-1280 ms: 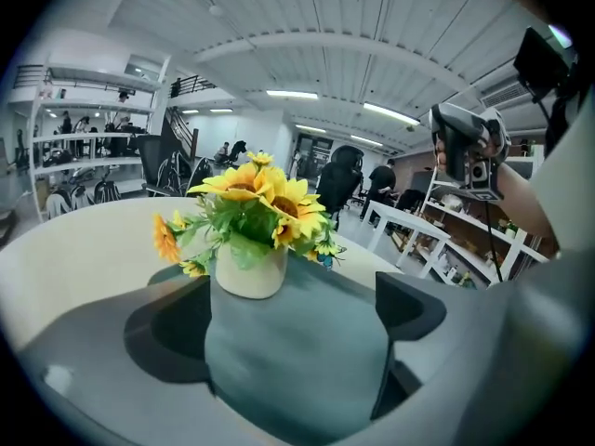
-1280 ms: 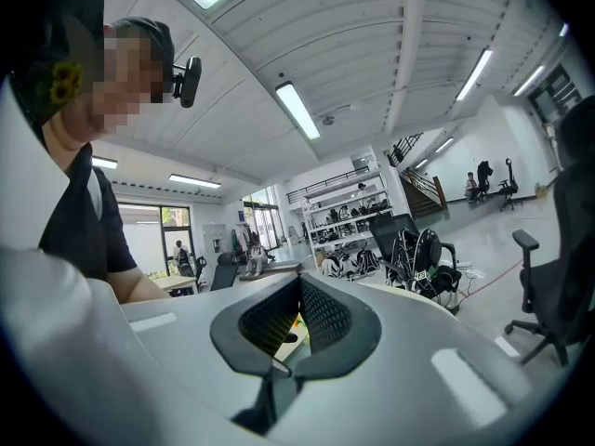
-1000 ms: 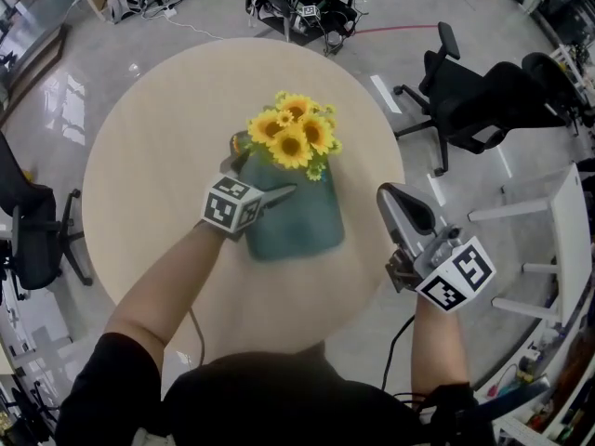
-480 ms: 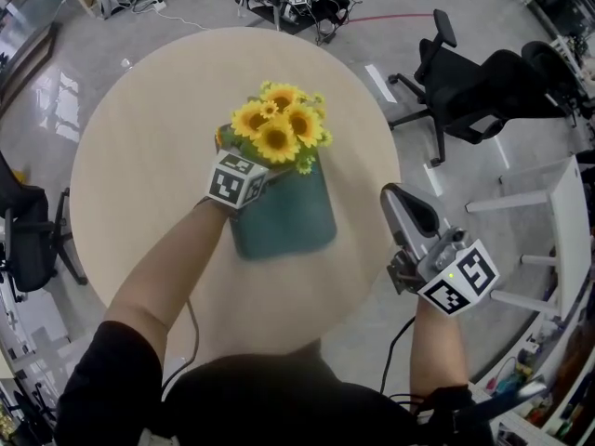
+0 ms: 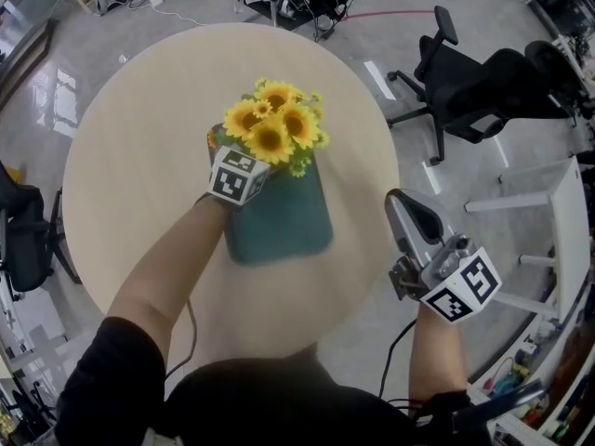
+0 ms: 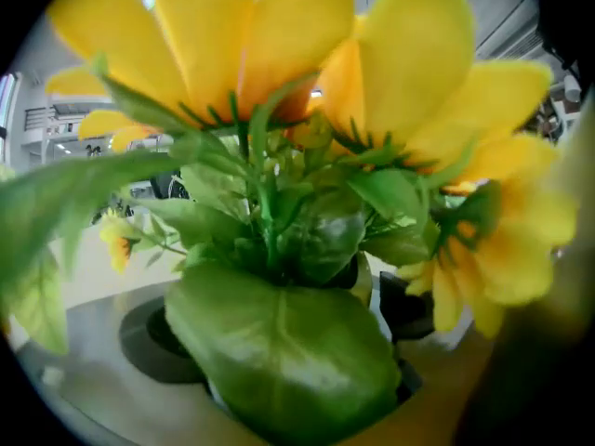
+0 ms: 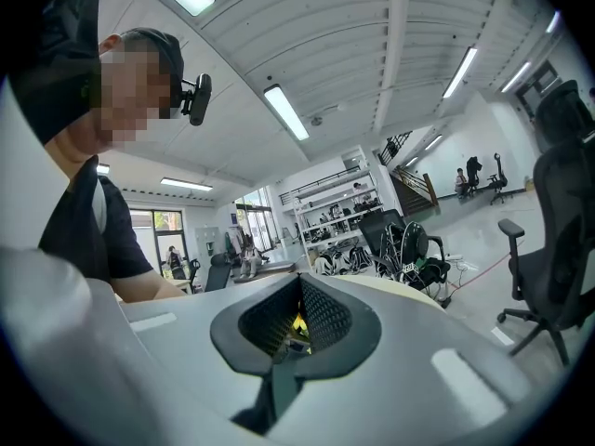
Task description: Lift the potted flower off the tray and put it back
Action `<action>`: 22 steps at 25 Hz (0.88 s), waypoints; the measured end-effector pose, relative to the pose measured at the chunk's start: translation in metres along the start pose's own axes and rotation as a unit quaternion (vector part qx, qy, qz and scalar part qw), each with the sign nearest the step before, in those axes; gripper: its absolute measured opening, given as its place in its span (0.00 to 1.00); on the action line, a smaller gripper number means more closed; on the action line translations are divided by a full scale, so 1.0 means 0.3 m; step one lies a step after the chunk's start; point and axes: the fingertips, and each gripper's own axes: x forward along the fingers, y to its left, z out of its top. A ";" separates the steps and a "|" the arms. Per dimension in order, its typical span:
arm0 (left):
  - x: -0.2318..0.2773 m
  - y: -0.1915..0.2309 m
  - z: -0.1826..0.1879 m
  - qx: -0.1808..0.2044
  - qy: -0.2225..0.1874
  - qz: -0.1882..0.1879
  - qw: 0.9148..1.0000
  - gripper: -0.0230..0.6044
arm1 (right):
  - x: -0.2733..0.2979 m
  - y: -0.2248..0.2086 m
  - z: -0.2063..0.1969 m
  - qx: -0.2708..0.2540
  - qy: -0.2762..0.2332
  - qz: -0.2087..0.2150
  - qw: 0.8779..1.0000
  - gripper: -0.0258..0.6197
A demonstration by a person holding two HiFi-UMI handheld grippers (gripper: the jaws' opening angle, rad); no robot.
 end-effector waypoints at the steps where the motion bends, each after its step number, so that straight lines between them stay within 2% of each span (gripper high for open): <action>1: 0.012 0.000 -0.011 0.005 0.000 0.004 1.000 0.93 | -0.004 -0.004 -0.004 0.000 0.001 -0.001 1.000 0.06; 4: 0.047 0.014 -0.044 0.010 -0.002 0.016 1.000 0.92 | -0.012 -0.014 -0.013 0.001 0.005 -0.004 1.000 0.06; 6: 0.046 0.027 -0.033 0.008 -0.006 0.021 1.000 0.87 | -0.010 -0.020 -0.015 0.003 0.009 -0.006 1.000 0.06; 8: 0.042 0.028 -0.024 0.009 -0.008 0.021 1.000 0.86 | -0.012 -0.025 -0.021 0.004 0.010 -0.008 1.000 0.06; 22: -0.042 0.010 0.068 0.008 -0.038 0.015 0.999 0.85 | 0.013 0.032 -0.053 -0.002 0.010 0.006 1.000 0.06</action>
